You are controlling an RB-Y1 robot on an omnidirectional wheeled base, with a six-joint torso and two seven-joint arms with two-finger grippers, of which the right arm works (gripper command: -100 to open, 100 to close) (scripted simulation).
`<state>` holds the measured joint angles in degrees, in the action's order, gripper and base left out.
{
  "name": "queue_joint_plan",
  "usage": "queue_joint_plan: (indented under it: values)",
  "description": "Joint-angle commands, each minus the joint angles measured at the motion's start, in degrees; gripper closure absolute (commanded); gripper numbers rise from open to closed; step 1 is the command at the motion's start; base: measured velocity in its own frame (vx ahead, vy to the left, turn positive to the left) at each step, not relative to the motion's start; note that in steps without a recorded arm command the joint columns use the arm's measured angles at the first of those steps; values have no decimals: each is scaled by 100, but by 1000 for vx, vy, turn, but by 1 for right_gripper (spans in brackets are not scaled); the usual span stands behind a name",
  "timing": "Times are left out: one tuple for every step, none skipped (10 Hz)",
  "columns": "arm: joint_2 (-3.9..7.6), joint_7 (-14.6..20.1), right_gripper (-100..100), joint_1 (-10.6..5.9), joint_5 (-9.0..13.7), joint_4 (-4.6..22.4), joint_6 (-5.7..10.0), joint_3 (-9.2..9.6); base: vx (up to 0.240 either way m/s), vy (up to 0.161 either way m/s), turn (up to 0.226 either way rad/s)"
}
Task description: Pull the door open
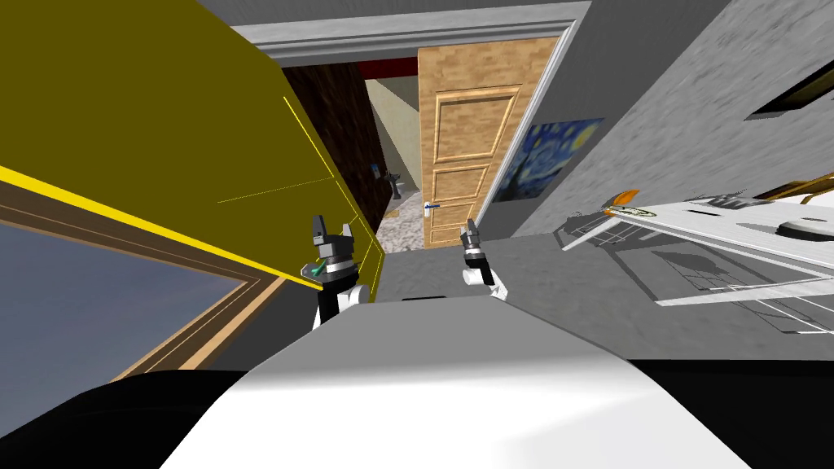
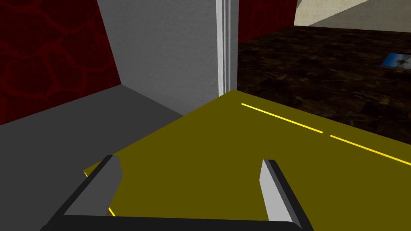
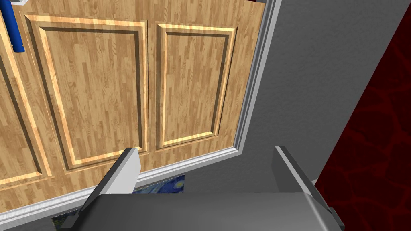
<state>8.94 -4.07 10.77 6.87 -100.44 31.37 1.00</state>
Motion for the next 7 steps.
queue_joint_plan:
  values:
    - [22,-34,-100,-104,76,223,-7,7,59,-4,63]
    - [58,-46,-100,-201,150,407,-20,0,70,-3,96]
    - [94,-57,-100,-298,223,591,-34,-8,92,-3,116]
    - [130,-68,-100,-398,299,781,-48,-16,107,-9,111]
    - [166,-80,-100,-498,375,928,-62,-24,109,-9,107]
    - [202,-91,-100,-597,451,1118,-76,-32,121,-15,125]
    - [202,-91,-100,-597,451,1160,-76,-32,74,-6,-15]
